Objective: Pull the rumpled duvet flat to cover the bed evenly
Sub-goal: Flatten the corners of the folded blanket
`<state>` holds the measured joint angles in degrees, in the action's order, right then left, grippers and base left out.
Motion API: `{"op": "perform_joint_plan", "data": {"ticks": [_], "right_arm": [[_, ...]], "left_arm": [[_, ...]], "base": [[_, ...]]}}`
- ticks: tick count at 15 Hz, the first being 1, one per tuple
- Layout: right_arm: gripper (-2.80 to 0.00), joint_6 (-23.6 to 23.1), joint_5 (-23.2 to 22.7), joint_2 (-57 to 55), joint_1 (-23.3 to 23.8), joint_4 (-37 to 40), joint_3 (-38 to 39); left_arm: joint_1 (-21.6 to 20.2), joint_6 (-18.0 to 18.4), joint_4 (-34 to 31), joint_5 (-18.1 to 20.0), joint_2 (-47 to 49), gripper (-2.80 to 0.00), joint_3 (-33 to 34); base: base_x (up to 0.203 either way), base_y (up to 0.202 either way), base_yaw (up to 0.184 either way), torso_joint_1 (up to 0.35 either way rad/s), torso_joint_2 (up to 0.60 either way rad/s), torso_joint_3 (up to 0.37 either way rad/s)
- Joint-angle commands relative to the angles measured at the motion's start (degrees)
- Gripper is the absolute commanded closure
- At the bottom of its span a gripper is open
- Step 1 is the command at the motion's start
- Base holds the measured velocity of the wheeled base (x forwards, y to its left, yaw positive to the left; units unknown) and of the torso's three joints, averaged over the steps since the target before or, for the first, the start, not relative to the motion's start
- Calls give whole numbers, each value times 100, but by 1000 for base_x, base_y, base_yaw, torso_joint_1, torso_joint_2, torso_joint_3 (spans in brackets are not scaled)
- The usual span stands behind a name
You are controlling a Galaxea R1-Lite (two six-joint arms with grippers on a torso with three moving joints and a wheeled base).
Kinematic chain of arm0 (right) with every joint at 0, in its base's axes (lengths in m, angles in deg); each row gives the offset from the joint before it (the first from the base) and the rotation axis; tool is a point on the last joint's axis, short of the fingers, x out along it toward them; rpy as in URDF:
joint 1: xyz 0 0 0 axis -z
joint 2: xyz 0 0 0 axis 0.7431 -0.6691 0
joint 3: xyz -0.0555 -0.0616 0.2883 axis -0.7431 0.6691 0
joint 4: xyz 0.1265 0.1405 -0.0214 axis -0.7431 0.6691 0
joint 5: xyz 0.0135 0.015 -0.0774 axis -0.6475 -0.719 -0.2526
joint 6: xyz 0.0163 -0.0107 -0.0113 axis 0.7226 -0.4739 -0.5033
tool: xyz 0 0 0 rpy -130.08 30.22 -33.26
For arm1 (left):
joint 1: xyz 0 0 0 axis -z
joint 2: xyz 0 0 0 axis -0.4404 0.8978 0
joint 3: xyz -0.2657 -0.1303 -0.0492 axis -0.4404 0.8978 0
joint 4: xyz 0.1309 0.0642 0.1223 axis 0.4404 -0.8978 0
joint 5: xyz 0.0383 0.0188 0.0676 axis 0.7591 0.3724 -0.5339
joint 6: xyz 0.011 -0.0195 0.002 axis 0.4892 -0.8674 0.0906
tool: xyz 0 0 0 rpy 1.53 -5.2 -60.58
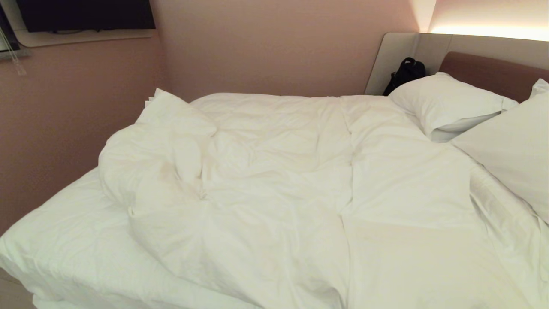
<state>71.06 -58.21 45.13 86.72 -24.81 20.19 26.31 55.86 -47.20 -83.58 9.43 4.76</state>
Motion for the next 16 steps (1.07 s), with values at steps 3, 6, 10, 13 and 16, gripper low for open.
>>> {"op": "perform_joint_plan", "data": {"ticks": [3, 6, 10, 13, 16], "right_arm": [[0, -28, -1194, -376, -10, 489, -392], [0, -74, -2822, -795, -252, 431, -453], [0, -101, -4025, -1637, -562, 228, -404], [0, -104, -4171, -2575, -660, -349, -89], [0, -109, -4209, -3413, -1154, -1734, 589]], "left_arm": [[-1, -7, -3, 0, 0, 0, -1], [-1, -7, -4, 0, 0, 0, -1], [-1, -7, -4, 0, 0, 0, -1], [-1, -7, -4, 0, 0, 0, -1], [-1, -7, 0, 0, 0, 0, -1]], "base": [[0, 0, 0, 0, 0, 0], [0, 0, 0, 0, 0, 0], [0, 0, 0, 0, 0, 0], [0, 0, 0, 0, 0, 0], [0, 0, 0, 0, 0, 0]]}}
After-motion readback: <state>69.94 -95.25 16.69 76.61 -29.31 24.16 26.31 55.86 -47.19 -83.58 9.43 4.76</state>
